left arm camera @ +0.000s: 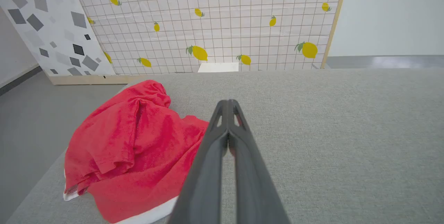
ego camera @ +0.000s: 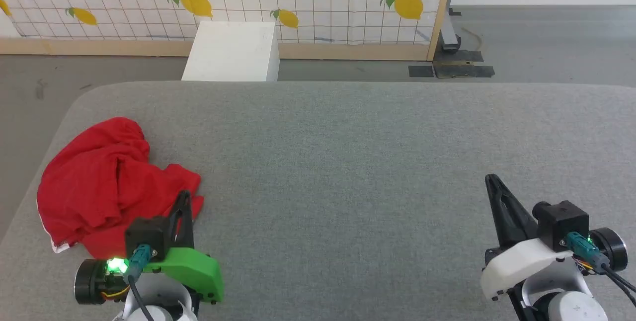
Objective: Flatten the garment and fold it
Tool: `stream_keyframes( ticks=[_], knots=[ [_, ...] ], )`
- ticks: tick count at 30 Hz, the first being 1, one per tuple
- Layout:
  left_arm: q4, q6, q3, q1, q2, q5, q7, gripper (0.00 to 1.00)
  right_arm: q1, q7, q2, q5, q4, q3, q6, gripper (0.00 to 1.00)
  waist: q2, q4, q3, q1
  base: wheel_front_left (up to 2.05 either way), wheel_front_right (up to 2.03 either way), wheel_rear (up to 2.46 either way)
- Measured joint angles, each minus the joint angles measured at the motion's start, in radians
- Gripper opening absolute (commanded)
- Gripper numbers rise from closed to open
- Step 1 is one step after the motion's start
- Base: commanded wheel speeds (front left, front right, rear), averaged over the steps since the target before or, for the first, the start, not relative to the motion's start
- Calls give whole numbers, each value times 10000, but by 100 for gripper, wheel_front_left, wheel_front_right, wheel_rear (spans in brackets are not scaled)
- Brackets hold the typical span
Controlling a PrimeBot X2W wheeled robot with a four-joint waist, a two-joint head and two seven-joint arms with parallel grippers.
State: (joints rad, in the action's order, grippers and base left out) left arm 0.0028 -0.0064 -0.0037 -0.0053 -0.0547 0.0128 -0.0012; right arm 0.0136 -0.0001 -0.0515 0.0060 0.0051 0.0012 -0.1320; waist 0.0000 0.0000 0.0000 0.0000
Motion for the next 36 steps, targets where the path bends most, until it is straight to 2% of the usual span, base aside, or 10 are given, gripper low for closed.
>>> stream_keyframes(
  ticks=[23,24,36],
  knots=[
    [0,0,0,0,0,0,0,0,0,0,0,0,0,0,0,0,0,0,0,0,0,0,0],
    [2,0,-2,0,0,0,0,100,0,0,0,2,2,0,0,100,0,0,0,0,0,0,0],
    [127,-4,-90,-1,-2,82,-107,100,1,-104,-2,136,159,-79,0,100,0,-1,1,0,0,0,0]
  ],
)
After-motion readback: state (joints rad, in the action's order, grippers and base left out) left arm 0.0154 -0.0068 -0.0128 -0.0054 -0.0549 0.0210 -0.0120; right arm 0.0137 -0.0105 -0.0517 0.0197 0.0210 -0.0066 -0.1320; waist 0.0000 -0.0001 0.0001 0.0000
